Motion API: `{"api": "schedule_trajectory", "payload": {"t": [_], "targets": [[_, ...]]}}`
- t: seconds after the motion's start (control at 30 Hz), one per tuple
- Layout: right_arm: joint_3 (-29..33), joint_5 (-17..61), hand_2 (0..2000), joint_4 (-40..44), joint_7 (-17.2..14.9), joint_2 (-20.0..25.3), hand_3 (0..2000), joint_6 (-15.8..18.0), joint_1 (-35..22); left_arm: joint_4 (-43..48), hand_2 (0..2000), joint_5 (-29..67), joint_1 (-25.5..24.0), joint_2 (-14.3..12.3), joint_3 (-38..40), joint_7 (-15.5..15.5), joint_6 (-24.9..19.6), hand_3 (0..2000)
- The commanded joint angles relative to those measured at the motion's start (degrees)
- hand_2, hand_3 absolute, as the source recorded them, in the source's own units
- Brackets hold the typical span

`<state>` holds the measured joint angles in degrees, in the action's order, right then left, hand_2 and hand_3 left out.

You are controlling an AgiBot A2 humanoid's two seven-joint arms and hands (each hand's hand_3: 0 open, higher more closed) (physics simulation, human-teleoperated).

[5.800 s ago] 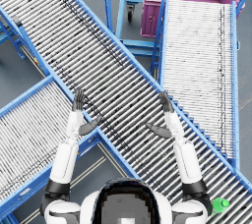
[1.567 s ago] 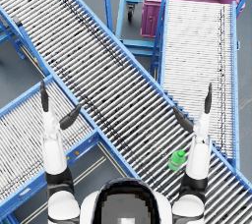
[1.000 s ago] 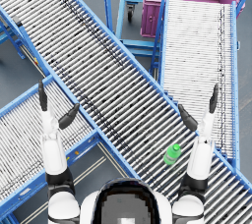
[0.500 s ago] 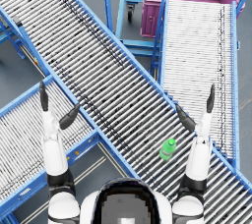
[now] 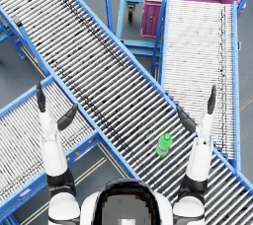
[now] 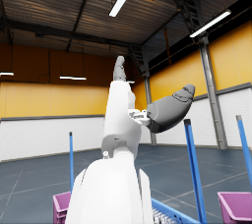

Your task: Pick up the oil and place it on the left assembly line, put the cola on the right, and keep Sprite still

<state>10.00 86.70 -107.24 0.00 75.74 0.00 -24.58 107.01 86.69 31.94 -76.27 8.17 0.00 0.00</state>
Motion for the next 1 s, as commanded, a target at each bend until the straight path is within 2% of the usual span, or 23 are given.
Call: {"api": "schedule_trajectory", "payload": {"t": [0.03,0.33,0.5,0.6,0.67,1.0], "targets": [[0.0,0.0,0,1.0,0.0,0.0,0,0.0,0.0,-0.2,0,0.0,-0.5,-0.1,0.1,0.0,0.0,0],[-0.3,0.0,0,0.9,0.0,0.2,0,0.0,0.2,-0.7,0,0.0,-1.5,-0.5,0.4,0.0,0.0,0],[-0.4,0.0,0,0.4,0.0,0.2,0,0.0,-0.5,-0.5,0,0.0,0.2,-0.1,0.8,0.0,0.0,0],[-0.4,0.0,0,0.5,0.0,0.4,0,0.0,0.2,-0.4,0,0.0,-0.8,-0.4,0.8,0.0,0.0,0],[-0.4,0.0,0,0.0,0.0,0.1,0,0.0,-1.1,-0.1,0,0.0,0.8,0.0,0.6,0.0,0.0,0],[-0.3,0.0,0,0.4,0.0,0.4,0,0.0,-0.6,0.3,0,0.0,-0.6,-0.5,0.5,0.0,0.0,0]]}}
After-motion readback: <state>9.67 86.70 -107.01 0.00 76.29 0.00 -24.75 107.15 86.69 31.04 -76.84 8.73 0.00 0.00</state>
